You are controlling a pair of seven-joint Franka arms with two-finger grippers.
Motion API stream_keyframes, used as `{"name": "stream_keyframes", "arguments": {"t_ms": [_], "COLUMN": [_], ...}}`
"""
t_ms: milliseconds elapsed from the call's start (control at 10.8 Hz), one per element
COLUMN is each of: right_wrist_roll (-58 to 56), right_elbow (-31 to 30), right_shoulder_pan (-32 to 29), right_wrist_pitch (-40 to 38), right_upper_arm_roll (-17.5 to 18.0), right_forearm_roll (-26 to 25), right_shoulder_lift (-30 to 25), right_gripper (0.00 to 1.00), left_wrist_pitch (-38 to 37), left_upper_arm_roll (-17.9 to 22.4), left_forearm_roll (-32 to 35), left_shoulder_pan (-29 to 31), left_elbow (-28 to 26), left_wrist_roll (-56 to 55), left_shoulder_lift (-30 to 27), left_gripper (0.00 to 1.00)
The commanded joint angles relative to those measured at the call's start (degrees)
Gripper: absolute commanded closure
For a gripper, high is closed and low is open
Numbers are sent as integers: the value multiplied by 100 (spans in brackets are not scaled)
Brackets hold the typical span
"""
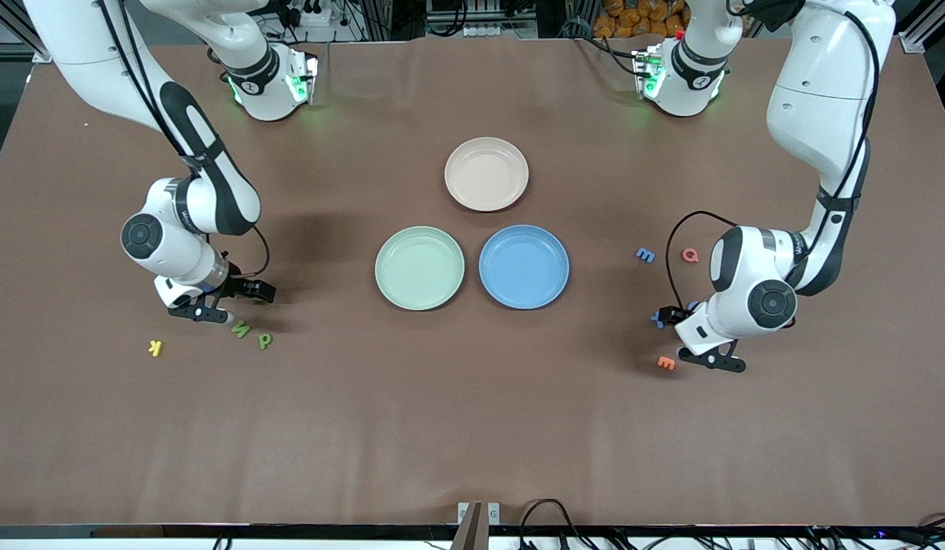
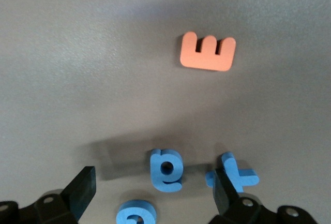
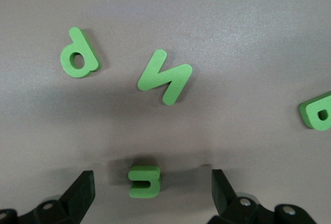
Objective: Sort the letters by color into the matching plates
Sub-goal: 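Grasp the green u with the right gripper while the left grasps blue g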
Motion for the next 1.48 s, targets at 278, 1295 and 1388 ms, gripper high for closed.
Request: {"name": "stream_keyframes", "arguments": {"t_ms": [278, 1295, 1388], "right_wrist_roll": [49, 41, 32], "right_elbow": [-234, -313, -295], "right_shoulder_pan": [56, 100, 100], "right_wrist_pitch": [261, 358, 315], "right_upper_arm_roll": [34, 43, 113], "right_forearm_roll": [53, 9, 9], "right_shoulder_lift": [-72, -54, -81], "right_gripper": [28, 85, 85], "left_wrist_pitch": [20, 3, 3], "left_upper_arm_roll": [28, 19, 19], "left_forearm_roll": [123, 123, 123], "left_shoulder_pan": [157, 78, 87], "left_elbow": [134, 98, 98], "left_wrist_roll": [-34, -245, -227], "left_shoulder_lift": [31, 103, 94], "left_gripper": [0, 0, 0]}}
